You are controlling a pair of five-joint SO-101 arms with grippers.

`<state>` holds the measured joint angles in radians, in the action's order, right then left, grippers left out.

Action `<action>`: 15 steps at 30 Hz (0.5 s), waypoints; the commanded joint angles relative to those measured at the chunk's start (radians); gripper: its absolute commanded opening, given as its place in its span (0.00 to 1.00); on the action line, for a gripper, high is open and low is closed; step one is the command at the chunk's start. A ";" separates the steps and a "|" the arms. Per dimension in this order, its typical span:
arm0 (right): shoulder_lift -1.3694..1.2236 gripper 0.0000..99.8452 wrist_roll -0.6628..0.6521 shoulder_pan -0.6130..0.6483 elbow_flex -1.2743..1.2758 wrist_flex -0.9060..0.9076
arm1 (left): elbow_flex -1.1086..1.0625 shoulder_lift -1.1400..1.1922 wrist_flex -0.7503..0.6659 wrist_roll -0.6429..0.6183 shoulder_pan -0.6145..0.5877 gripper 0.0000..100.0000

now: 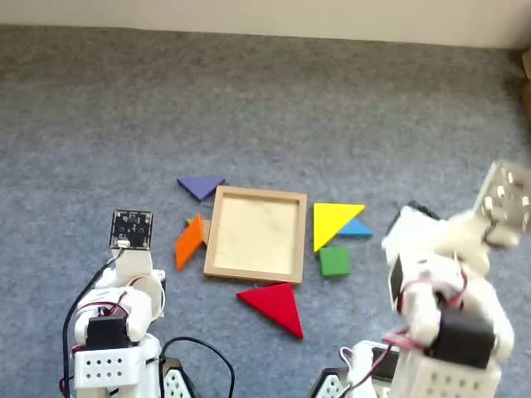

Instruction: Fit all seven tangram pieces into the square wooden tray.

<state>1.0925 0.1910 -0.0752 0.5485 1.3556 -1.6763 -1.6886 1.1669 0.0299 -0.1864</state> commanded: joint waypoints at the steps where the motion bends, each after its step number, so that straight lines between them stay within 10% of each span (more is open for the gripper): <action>1: -0.102 0.05 0.055 0.070 -0.119 0.008 | -0.027 -0.010 0.003 -0.003 0.005 0.00; 15: -0.495 0.00 0.186 0.232 -0.137 -0.108 | -0.027 -0.010 0.003 -0.003 0.005 0.00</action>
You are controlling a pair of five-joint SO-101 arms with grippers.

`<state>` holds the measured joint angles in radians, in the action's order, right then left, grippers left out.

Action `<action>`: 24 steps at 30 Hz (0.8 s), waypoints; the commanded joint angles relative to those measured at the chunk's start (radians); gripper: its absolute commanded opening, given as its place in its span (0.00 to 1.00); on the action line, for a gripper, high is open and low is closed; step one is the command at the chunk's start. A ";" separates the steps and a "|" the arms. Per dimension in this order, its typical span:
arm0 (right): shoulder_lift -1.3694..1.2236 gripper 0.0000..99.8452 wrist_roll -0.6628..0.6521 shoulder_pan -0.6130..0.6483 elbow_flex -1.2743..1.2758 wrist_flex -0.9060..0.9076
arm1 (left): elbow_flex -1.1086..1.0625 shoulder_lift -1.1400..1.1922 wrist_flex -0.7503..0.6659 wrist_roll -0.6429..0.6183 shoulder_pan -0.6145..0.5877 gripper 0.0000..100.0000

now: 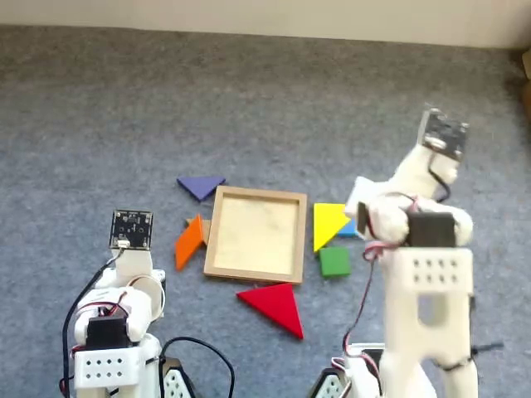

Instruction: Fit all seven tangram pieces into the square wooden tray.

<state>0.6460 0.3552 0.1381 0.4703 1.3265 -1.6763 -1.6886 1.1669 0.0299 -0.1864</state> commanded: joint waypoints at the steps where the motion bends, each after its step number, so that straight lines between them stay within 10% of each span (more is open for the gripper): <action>1: -0.074 0.00 0.028 0.019 -0.058 -0.113 | -0.027 -0.010 0.003 -0.003 0.005 0.00; 24: -0.682 0.00 0.026 0.018 -0.059 -0.504 | -0.027 -0.010 0.003 -0.003 0.005 0.00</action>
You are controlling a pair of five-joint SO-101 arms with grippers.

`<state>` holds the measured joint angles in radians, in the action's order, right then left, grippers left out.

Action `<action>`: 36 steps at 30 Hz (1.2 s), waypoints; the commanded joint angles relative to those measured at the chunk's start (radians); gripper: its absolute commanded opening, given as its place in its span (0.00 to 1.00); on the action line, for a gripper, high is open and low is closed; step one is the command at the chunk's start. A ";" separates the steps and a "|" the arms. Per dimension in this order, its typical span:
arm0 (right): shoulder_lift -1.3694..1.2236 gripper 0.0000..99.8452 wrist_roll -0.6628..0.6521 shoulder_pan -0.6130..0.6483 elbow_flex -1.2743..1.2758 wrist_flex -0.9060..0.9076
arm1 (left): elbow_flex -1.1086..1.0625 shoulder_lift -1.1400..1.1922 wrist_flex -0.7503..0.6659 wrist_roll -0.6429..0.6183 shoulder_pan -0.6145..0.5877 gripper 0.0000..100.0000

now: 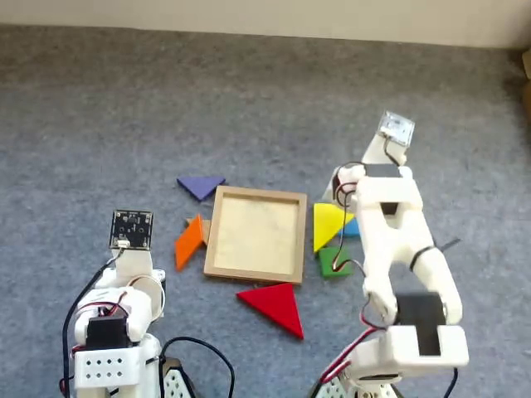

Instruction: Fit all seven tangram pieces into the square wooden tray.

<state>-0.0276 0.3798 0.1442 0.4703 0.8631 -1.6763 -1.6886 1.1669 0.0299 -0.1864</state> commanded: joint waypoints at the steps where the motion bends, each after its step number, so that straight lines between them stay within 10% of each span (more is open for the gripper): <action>1: -0.024 0.00 0.002 0.012 -0.061 -0.042 | -0.027 -0.010 0.003 -0.003 0.005 0.00; 36: -0.031 0.00 0.000 -0.097 -0.153 0.387 | -0.027 -0.010 0.003 -0.003 0.005 0.00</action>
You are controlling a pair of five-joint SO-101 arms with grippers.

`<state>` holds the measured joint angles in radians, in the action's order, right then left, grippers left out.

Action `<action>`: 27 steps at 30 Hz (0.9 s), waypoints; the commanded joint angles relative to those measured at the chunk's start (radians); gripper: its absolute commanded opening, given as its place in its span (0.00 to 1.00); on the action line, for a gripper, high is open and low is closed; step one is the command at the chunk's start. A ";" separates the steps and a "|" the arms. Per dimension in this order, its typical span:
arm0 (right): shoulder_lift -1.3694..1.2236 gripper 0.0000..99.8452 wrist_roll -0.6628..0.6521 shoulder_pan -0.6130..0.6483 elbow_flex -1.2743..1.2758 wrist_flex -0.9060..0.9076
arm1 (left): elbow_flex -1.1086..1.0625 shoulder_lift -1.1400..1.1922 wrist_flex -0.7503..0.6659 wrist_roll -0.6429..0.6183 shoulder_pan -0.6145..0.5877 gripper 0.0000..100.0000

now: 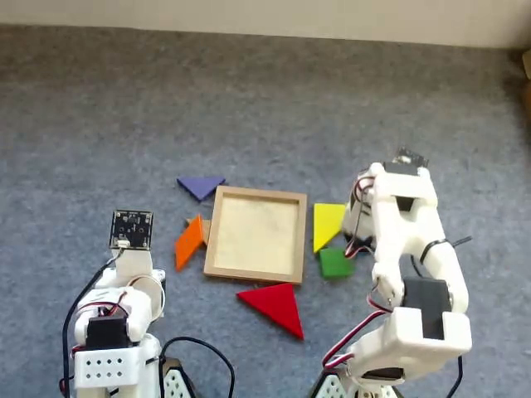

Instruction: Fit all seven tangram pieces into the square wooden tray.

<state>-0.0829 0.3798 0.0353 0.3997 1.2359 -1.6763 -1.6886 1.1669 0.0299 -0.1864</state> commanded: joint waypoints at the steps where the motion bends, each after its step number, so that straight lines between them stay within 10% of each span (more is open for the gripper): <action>1: 0.024 0.00 0.000 0.024 -0.097 0.015 | -0.027 -0.010 0.003 -0.003 0.005 0.00; 13: 0.022 0.01 0.091 0.168 -0.226 0.015 | -0.027 -0.010 0.003 -0.003 0.005 0.00; 20: 0.015 0.24 0.270 0.223 -0.229 0.013 | -0.027 -0.010 0.003 -0.003 0.005 0.00; 27: 0.012 0.27 0.379 0.263 -0.234 -0.013 | -0.027 -0.010 0.003 -0.003 0.005 0.00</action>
<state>-0.0829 0.7142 0.2839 0.2217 1.2390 -1.6763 -1.6886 1.1669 0.0299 -0.1864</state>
